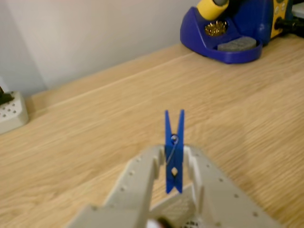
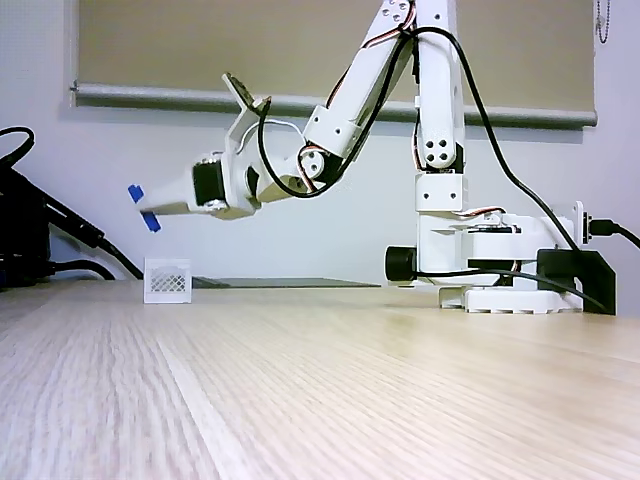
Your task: Grasp a peg and put it in the crate.
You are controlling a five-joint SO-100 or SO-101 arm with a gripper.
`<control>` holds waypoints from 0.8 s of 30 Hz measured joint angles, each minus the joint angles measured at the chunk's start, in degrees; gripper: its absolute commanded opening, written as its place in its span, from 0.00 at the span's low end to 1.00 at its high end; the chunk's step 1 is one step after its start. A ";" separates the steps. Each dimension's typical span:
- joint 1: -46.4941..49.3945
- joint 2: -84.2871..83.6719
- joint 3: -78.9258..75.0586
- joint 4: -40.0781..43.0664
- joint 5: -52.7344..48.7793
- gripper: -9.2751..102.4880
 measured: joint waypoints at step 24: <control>0.97 -3.60 4.75 -0.62 0.00 0.17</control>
